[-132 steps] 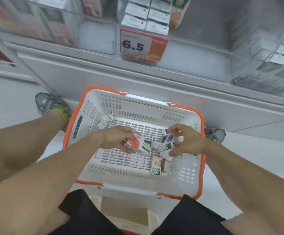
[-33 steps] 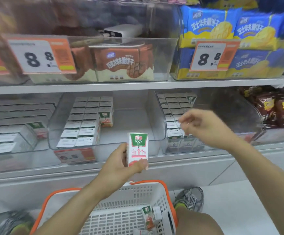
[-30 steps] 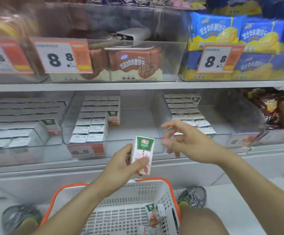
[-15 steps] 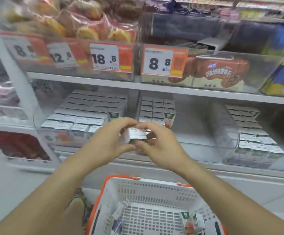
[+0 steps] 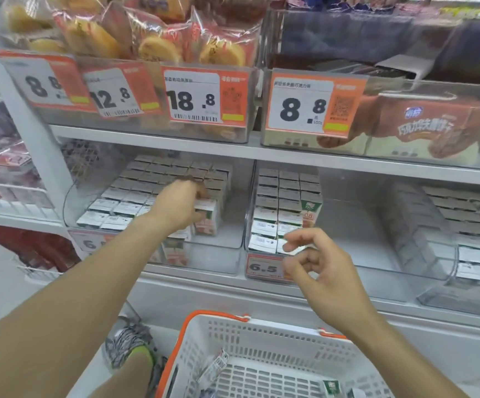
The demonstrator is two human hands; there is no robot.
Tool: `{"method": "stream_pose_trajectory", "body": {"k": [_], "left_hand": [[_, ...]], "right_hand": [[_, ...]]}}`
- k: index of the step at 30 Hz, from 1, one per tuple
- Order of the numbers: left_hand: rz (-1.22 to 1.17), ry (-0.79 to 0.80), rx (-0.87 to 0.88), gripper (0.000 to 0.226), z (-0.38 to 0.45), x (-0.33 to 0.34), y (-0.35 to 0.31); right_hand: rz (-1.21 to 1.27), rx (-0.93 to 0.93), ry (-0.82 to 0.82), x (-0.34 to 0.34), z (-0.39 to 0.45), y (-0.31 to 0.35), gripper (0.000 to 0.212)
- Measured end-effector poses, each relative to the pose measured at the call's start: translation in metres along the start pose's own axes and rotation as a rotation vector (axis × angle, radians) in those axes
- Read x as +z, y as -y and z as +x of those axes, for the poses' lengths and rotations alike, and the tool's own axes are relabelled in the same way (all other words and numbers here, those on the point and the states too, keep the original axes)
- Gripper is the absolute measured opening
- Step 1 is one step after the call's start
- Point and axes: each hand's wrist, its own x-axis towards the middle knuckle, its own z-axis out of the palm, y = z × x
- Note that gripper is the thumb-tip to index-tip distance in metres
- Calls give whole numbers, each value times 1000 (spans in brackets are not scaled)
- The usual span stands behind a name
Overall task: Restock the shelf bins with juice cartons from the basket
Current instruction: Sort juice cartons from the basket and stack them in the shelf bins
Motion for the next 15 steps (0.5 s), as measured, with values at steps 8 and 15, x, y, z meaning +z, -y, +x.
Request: {"method": "stream_pose_trajectory", "body": {"k": [8, 15], "left_hand": [[119, -173, -9, 52, -12, 9, -4], [-538, -167, 200, 10, -127, 29, -79]], "right_hand": [[-212, -57, 158, -4, -22, -23, 22], [-601, 257, 648, -24, -51, -97, 21]]}}
